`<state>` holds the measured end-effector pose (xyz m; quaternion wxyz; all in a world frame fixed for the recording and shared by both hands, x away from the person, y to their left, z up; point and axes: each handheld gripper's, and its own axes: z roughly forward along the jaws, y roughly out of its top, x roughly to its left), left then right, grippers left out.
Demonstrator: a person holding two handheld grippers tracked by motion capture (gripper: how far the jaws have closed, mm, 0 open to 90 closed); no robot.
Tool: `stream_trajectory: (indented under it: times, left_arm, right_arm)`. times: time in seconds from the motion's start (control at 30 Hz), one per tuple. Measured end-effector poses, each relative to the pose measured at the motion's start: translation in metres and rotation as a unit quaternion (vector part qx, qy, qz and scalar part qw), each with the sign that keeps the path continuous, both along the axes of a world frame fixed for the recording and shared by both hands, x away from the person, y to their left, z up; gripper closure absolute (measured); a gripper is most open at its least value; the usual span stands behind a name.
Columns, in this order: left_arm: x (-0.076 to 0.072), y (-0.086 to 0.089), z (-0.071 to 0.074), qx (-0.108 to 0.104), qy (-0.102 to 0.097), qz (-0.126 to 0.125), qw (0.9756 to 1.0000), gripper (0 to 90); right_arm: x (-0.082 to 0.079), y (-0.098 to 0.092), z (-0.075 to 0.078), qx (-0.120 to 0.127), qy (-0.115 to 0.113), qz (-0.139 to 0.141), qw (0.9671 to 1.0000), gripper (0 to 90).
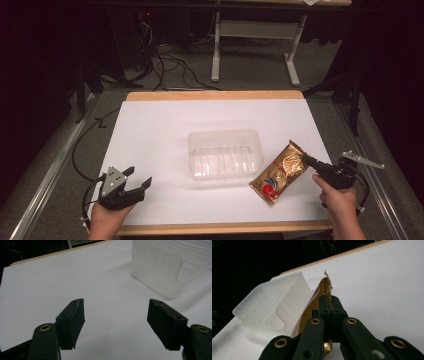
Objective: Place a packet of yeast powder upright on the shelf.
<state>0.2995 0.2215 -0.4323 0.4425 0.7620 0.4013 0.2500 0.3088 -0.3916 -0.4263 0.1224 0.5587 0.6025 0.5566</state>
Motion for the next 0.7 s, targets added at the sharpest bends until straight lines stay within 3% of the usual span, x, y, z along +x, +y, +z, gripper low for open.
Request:
stream_trajectory:
  times: [0.27, 0.47, 0.53, 0.6, 0.7]
  left_arm:
    - [0.002, 0.000, -0.001, 0.002, 0.001, -0.003, 1.0000, 30.8]
    - [0.002, 0.001, -0.001, 0.001, 0.000, -0.004, 1.0000, 30.8]
    - [0.002, 0.002, 0.000, 0.001, 0.000, -0.004, 1.0000, 30.9]
    - [0.002, 0.002, 0.000, 0.001, -0.001, -0.003, 1.0000, 30.9]
    - [0.002, 0.002, 0.000, 0.001, -0.001, -0.003, 1.0000, 30.9]
  right_arm:
    - [-0.014, 0.003, 0.031, -0.010, -0.075, -0.018, 0.9970, 90.0]
    - [-0.025, 0.011, 0.058, -0.056, -0.141, -0.053, 0.9871, 90.0]
    - [-0.024, 0.014, 0.058, -0.076, -0.140, -0.055, 0.9857, 90.0]
    - [-0.021, 0.018, 0.051, -0.085, -0.122, -0.049, 0.9877, 90.0]
    - [-0.018, 0.021, 0.042, -0.051, -0.109, -0.028, 0.9924, 90.0]
